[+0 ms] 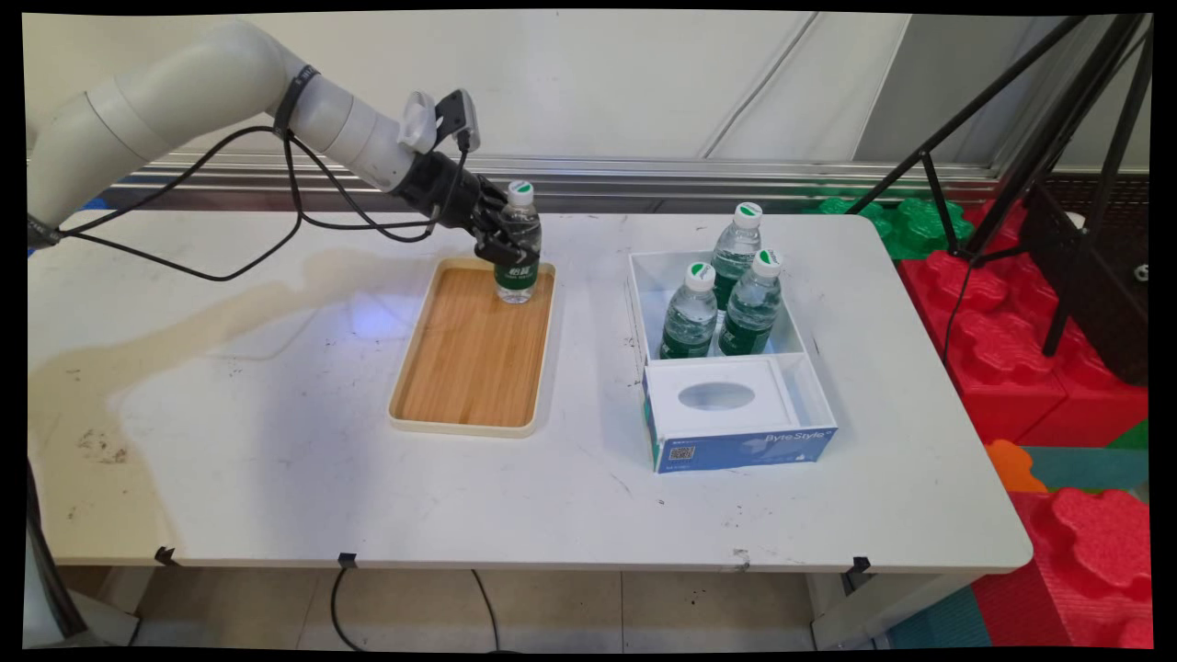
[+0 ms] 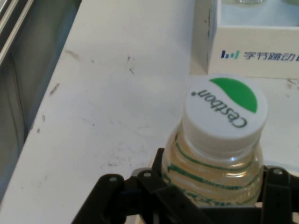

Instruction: Place the picked object on the tray

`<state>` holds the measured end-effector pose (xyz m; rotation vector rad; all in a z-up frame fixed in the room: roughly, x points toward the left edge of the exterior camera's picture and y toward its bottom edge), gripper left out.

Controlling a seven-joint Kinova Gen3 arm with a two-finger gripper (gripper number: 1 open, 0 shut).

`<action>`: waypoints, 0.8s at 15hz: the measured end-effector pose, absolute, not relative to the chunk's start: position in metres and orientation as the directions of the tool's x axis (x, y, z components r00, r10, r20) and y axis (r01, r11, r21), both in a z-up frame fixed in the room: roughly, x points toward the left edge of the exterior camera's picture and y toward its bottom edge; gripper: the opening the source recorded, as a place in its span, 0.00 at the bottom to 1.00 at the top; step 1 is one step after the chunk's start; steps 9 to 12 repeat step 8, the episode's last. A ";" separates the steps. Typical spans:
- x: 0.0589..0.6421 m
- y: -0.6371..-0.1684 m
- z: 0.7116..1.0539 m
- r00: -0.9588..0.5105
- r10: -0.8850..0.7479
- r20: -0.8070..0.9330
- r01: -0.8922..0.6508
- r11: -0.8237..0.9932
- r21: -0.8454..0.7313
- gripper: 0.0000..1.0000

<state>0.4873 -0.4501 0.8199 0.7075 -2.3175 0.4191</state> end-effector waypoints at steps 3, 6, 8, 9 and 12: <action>0.487 -0.452 0.816 -0.626 -0.374 0.685 -0.592 0.799 -0.105 0.00; 0.488 -0.452 0.813 -0.621 -0.375 0.688 -0.596 0.796 -0.104 1.00; 0.488 -0.453 0.813 -0.620 -0.375 0.689 -0.596 0.796 -0.104 1.00; 0.488 -0.453 0.813 -0.620 -0.375 0.689 -0.596 0.796 -0.104 1.00; 0.488 -0.453 0.813 -0.620 -0.375 0.689 -0.596 0.796 -0.104 1.00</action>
